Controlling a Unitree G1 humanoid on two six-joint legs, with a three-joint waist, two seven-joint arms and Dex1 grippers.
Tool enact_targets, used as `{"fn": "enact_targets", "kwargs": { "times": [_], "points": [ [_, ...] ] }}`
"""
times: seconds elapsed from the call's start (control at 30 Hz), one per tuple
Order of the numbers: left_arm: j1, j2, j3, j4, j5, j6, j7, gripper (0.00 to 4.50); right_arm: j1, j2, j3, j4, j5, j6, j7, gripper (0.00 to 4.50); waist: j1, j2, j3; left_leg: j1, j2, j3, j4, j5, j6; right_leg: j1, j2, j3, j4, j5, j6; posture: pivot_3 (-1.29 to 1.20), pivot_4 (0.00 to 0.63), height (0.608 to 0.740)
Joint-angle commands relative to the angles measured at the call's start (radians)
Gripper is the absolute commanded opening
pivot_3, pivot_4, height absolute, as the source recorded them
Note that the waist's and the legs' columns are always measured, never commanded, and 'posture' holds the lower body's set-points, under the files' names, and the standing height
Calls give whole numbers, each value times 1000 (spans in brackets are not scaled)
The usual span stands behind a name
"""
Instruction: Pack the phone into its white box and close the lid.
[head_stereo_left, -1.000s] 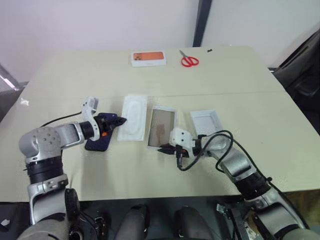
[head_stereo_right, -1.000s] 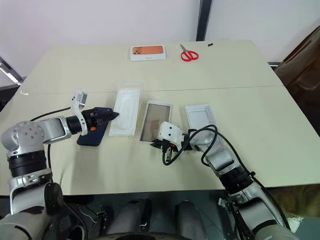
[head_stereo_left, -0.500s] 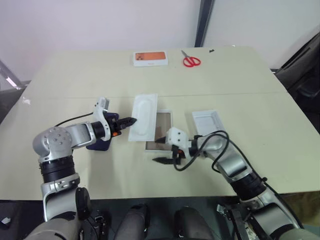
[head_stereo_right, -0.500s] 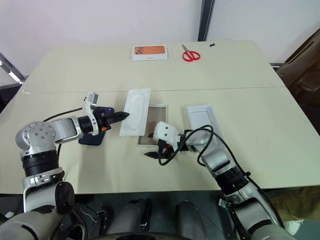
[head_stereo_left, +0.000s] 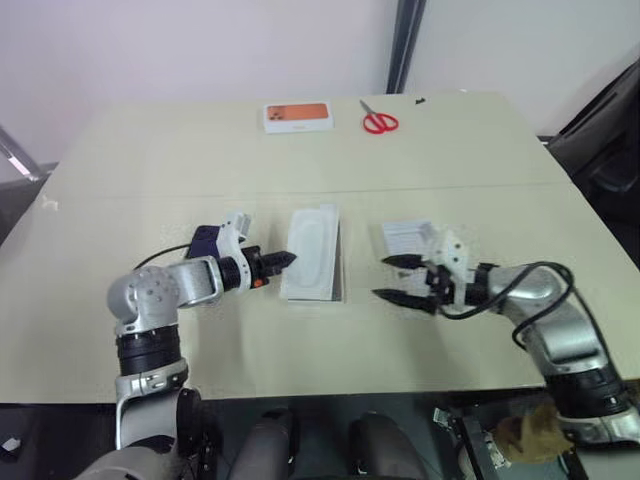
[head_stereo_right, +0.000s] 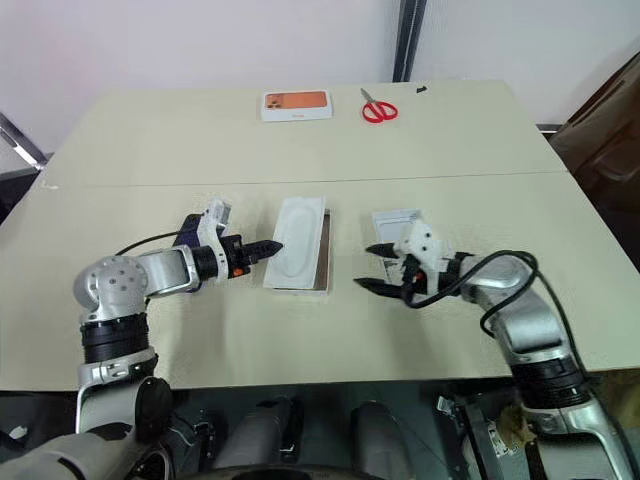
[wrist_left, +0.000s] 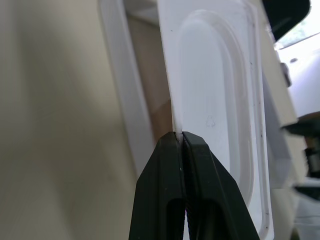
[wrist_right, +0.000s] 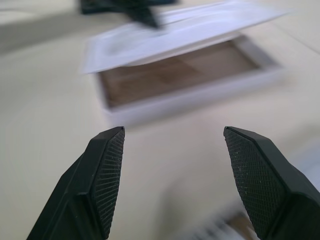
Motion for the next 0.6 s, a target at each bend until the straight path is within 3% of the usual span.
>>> {"fn": "enact_targets", "kwargs": {
  "times": [0.03,0.1,0.13,0.17,0.33,0.6],
  "points": [
    [0,-12,-15,-44,12,-15,26,0,-9,-5,-37,23,14,-40,-5,3299,1,0,0,0,0,0,0,0,0,0,0,0,0,0,0,0,150,740],
    [-1,-22,-20,-45,8,-6,34,0,-11,7,-28,29,11,-50,-12,3299,1,0,0,0,0,0,0,0,0,1,0,0,0,0,0,0,150,740],
    [-2,-25,-26,-47,11,-7,37,638,-13,15,-22,31,10,-53,-17,3349,1,0,0,0,0,0,1,0,0,1,0,0,0,0,0,0,150,740],
    [-2,-25,-29,-48,13,-8,39,883,-14,20,-18,31,10,-55,-20,3349,1,0,0,0,0,0,1,0,0,1,0,0,0,0,0,0,150,740],
    [-25,-13,-20,-42,36,-35,62,3216,-30,51,0,38,4,-65,-37,3349,1,0,0,0,0,0,1,0,0,1,0,0,0,0,0,0,150,740],
    [-60,0,-2,-83,-7,-13,37,3216,-65,75,16,89,-10,-101,-49,3349,1,0,0,0,0,0,1,2,-3,1,0,0,0,0,0,0,150,740]
  ]
}}
